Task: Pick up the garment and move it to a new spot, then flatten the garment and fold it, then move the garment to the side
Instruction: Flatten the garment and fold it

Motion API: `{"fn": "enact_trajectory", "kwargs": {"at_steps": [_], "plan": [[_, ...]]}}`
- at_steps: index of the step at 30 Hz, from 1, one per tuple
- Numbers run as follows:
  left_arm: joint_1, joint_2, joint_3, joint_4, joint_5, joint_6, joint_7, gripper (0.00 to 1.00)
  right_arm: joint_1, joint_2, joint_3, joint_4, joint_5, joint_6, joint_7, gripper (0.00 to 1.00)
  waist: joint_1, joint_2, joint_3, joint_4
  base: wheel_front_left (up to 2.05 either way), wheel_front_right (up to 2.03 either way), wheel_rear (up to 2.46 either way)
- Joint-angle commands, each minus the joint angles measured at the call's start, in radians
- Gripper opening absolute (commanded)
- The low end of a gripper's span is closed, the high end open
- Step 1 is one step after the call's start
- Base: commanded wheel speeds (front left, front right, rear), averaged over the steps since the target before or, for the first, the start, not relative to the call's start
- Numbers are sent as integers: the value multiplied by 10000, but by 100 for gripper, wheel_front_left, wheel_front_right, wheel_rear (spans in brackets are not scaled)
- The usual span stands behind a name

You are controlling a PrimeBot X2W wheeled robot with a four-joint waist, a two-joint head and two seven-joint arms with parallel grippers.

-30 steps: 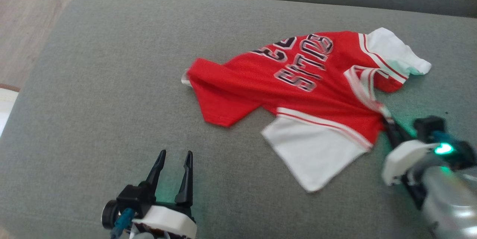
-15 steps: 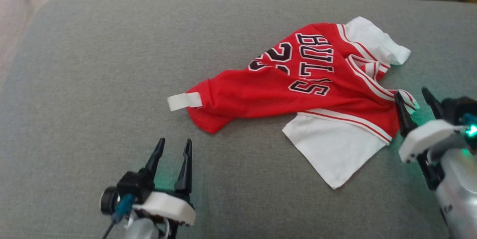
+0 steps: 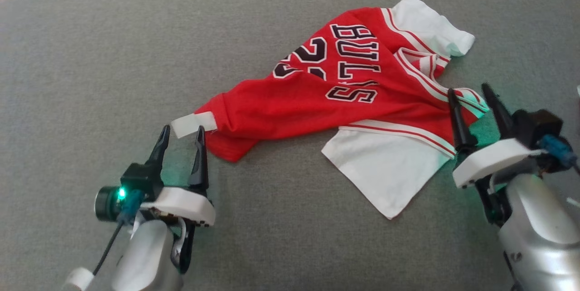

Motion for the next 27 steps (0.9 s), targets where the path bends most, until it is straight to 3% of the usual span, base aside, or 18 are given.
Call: {"fn": "enact_trajectory", "kwargs": {"at_steps": [1, 8, 13, 27], "plan": [[-400, 82, 349, -300, 143, -167, -97, 100, 23, 29, 141, -335, -52, -9, -37, 100, -1, 0, 65, -92, 0, 0, 0], [-278, 82, -21, -518, 443, -459, -97, 100, 293, 162, 175, -239, -3, -9, -37, 100, -1, 0, 69, -226, 0, 0, 0], [13, 82, 28, -338, -39, -98, -97, 100, 350, 274, 245, -170, -7, -9, -37, 100, -1, 0, -14, -307, 0, 0, 0], [-279, 81, 125, 603, -638, -20, -97, 100, 86, 351, 542, -59, 66, -9, -38, 100, -1, 0, 290, -597, 0, 0, 0]]}}
